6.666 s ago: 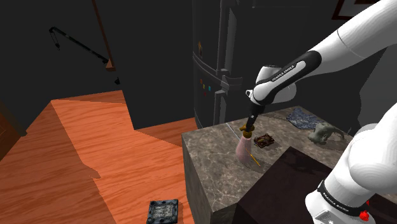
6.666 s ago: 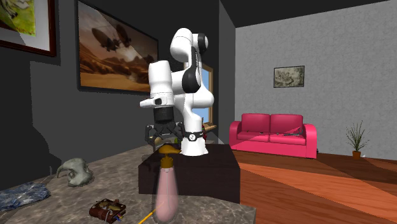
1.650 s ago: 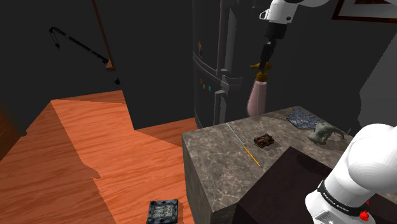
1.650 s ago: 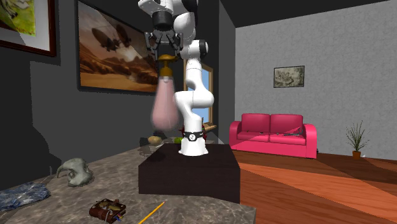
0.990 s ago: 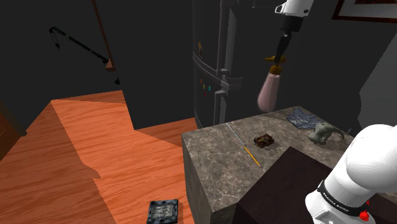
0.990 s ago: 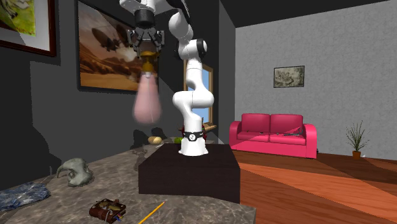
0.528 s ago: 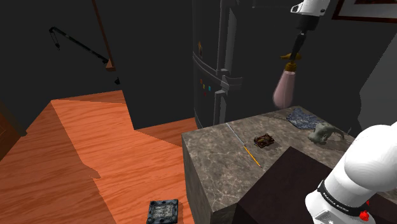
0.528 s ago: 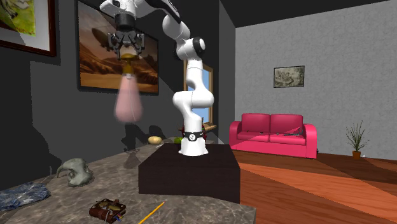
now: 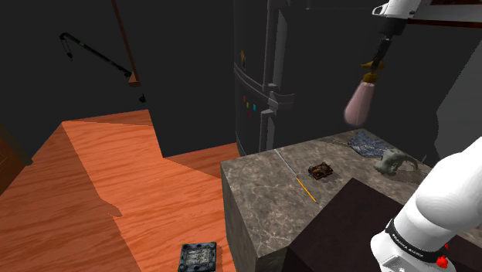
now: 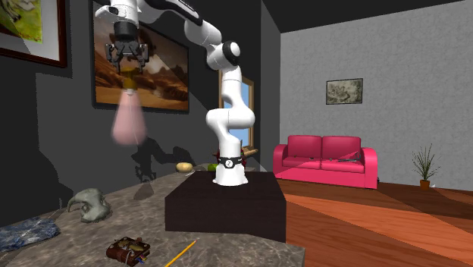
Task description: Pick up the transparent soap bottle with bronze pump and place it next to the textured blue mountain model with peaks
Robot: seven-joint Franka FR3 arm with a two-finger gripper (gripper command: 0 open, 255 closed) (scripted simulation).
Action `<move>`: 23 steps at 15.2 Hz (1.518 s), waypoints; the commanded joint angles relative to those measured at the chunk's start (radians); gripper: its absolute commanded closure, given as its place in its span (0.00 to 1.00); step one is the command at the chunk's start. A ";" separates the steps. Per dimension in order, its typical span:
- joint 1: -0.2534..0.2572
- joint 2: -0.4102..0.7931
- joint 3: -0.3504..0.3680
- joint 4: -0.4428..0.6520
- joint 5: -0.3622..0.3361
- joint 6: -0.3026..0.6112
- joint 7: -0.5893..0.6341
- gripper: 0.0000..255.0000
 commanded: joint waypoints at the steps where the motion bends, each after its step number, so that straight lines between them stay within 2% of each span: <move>1: -0.013 0.046 -0.047 0.044 0.017 -0.008 -0.065 1.00; 5: -0.053 0.174 -0.148 0.163 0.086 -0.037 -0.208 1.00; 8: -0.112 0.300 -0.217 0.273 0.170 -0.073 -0.326 1.00; 10: -0.176 0.395 -0.250 0.361 0.240 -0.108 -0.405 1.00; 14: -0.352 0.583 -0.265 0.565 0.381 -0.196 -0.526 1.00; 23: -0.271 0.510 -0.267 0.350 0.320 -0.035 -0.520 1.00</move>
